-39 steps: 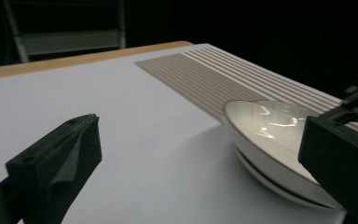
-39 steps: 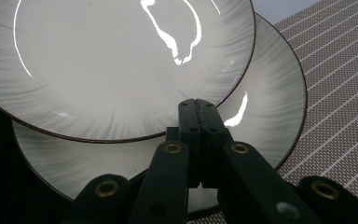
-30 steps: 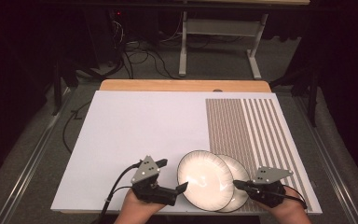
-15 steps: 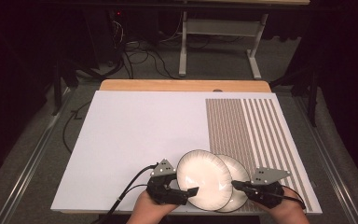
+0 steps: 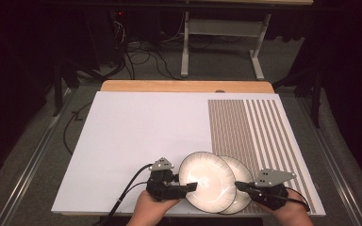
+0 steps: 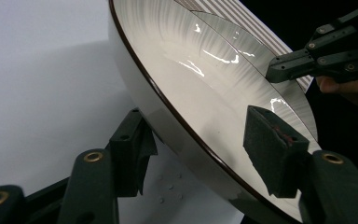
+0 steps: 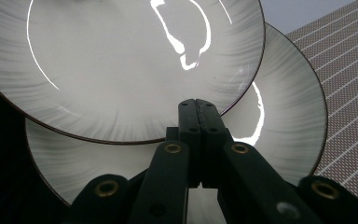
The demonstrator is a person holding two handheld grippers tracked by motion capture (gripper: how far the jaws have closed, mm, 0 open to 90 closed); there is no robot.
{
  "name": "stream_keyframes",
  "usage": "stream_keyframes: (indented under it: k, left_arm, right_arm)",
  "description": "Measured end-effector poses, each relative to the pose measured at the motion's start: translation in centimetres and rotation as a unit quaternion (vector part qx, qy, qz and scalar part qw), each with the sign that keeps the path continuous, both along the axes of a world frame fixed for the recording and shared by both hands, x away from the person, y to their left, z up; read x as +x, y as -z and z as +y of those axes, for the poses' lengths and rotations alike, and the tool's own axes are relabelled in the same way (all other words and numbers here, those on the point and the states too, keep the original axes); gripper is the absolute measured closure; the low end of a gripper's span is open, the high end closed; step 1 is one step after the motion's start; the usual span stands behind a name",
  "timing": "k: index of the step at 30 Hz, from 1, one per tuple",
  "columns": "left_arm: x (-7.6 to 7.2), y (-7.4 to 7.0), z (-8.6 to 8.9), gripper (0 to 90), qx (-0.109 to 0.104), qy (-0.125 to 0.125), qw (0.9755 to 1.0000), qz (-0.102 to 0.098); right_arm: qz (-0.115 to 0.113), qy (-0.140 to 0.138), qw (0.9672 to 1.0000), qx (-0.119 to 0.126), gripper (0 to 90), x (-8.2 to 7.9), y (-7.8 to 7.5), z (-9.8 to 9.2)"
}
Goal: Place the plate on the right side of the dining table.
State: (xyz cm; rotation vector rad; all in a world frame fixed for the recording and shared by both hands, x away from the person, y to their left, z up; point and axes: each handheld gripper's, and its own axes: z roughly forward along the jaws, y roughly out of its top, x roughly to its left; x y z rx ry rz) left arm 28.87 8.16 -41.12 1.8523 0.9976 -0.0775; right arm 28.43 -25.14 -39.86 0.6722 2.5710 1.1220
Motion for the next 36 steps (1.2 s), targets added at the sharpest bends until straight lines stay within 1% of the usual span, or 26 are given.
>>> stream_keyframes:
  k: [5, 12, 18, 21, 25, 30, 34, 36]
  left_arm:
    - [0.3, 0.0, 0.0, 48.1, -0.006, -0.006, 0.9998, 0.016]
    - [0.5, 0.1, 0.1, 54.3, -0.009, -0.014, 0.9994, 0.031]
    - [0.6, 0.1, 0.3, 61.8, -0.007, -0.021, 0.9993, 0.029]
    - [0.7, 0.1, 0.4, 64.1, -0.016, -0.024, 0.9991, 0.032]
    - [0.7, -0.1, 0.6, 68.1, -0.027, -0.030, 0.9988, 0.029]
    - [0.9, -0.2, 0.9, 71.5, -0.041, -0.036, 0.9980, 0.033]
    - [1.1, -0.4, 1.2, 74.7, -0.052, -0.044, 0.9973, 0.029]
    - [1.1, -0.6, 1.3, 76.0, -0.055, -0.045, 0.9972, 0.021]
  right_arm:
    - [-0.005, 0.001, 1.0000, 0.001, 90.0, 0.0, -0.1, -0.2]
    - [-0.007, 0.006, 0.9999, 0.008, 90.0, -0.1, -0.3, -0.5]
    - [-0.013, 0.012, 0.9997, 0.017, 90.0, -0.1, -0.6, -0.8]
    - [-0.016, 0.012, 0.9996, 0.018, 90.0, -0.1, -0.6, -0.9]
    - [-0.022, 0.015, 0.9994, 0.023, 90.0, -0.1, -0.8, -1.0]
    - [-0.026, 0.018, 0.9990, 0.029, 90.0, -0.2, -1.0, -1.1]
    - [-0.028, 0.023, 0.9987, 0.036, 90.0, -0.2, -1.2, -1.3]
    - [-0.030, 0.024, 0.9984, 0.041, 90.0, -0.2, -1.2, -1.3]
